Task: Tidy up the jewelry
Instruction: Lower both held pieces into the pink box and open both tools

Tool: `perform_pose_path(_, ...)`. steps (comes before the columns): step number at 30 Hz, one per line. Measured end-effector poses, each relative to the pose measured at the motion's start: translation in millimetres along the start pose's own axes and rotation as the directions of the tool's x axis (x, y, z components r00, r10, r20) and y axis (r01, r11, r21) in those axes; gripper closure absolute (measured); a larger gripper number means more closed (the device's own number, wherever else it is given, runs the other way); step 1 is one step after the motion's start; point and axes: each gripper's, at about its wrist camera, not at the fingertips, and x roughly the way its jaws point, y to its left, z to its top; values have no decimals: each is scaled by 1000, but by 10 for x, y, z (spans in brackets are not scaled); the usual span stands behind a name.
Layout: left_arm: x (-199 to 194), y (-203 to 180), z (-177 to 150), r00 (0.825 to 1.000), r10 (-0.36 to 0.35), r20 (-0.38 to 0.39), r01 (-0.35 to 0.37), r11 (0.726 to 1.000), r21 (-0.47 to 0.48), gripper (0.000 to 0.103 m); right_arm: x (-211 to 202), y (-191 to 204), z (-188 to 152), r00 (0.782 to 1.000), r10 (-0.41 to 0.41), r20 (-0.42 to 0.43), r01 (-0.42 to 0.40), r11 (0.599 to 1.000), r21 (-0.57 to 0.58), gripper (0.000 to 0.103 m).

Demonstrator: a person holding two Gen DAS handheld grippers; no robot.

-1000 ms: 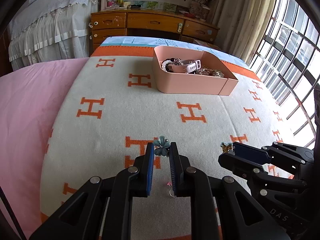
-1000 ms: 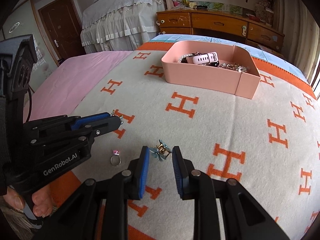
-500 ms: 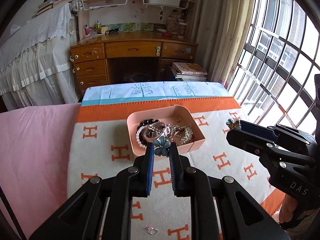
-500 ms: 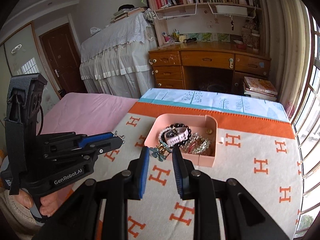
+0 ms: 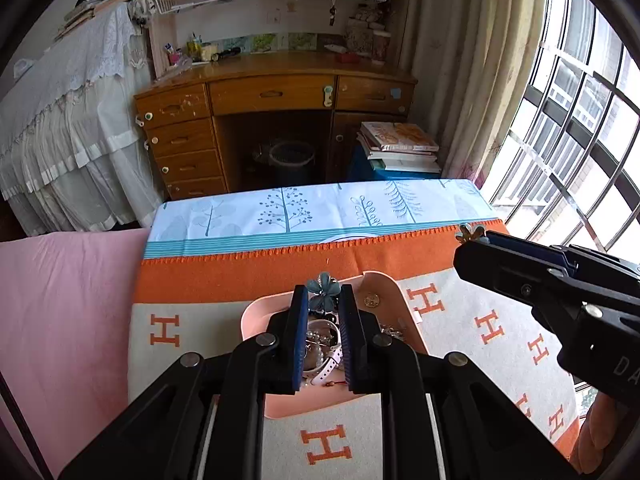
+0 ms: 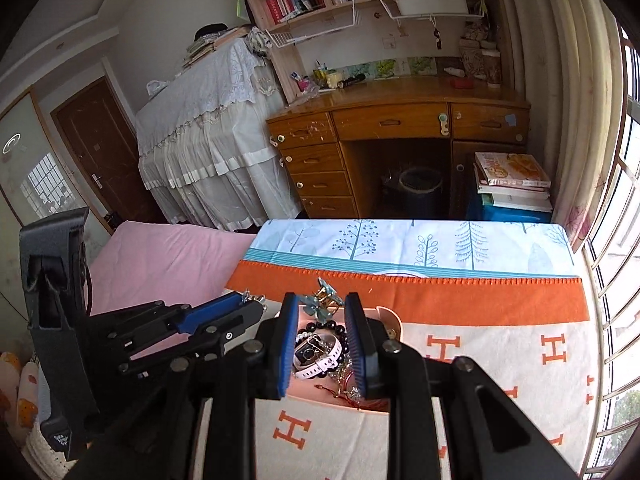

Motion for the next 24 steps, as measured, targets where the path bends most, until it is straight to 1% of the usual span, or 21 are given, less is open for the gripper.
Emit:
perform_pose_path(3,410,62,-24,996,-19,-82,17,1000,-26,90,360,-152,-62,997,-10,-76,12,999,34,79)
perform_pose_path(5,630,94,-63,992,-27,-123,22,999,-42,90,586,-264,-117,993,-5,-121,13,998,64,79)
perform_pose_path(8,873,115,-99,988,-24,-155,16,999,-51,90,897,-406,-199,983,3,-184,16,994,105,79)
perform_pose_path(12,1071,113,-114,985,-27,-171,18,998,-54,89,1210,-541,-287,970,6,-245,32,989,148,79)
perform_pose_path(13,1105,119,-110,985,-21,-171,12,998,-54,86,1258,-561,-298,966,12,-257,29,987,156,79)
perform_pose_path(14,1133,126,-111,985,-12,-170,3,998,-55,80,1300,-570,-310,963,14,-269,30,987,160,78)
perform_pose_path(15,1160,139,-113,985,-8,-171,-2,998,-60,77,1322,-579,-318,962,3,-274,42,986,161,78)
perform_pose_path(16,1173,168,-112,985,-5,-171,-7,998,-69,66,1327,-584,-320,963,-5,-269,50,986,162,78)
perform_pose_path(17,1182,207,-115,985,-2,-170,-12,997,-83,53,1322,-588,-327,965,-9,-261,52,986,160,78)
perform_pose_path(18,1189,248,-115,986,0,-167,-17,995,-96,46,1315,-602,-323,967,-11,-253,53,986,160,78)
perform_pose_path(19,1181,287,-124,987,-4,-159,-14,994,-107,36,1298,-613,-324,969,-10,-245,51,985,163,78)
perform_pose_path(20,1161,315,-133,989,-13,-148,-4,993,-115,31,1277,-623,-329,971,-3,-238,45,985,169,77)
perform_pose_path(21,1129,332,-138,990,-18,-140,2,993,-116,30,1258,-633,-330,973,5,-232,37,984,175,76)
perform_pose_path(24,1037,328,-156,992,-11,-126,-2,995,-100,29,1197,-636,-323,977,2,-212,35,984,173,75)
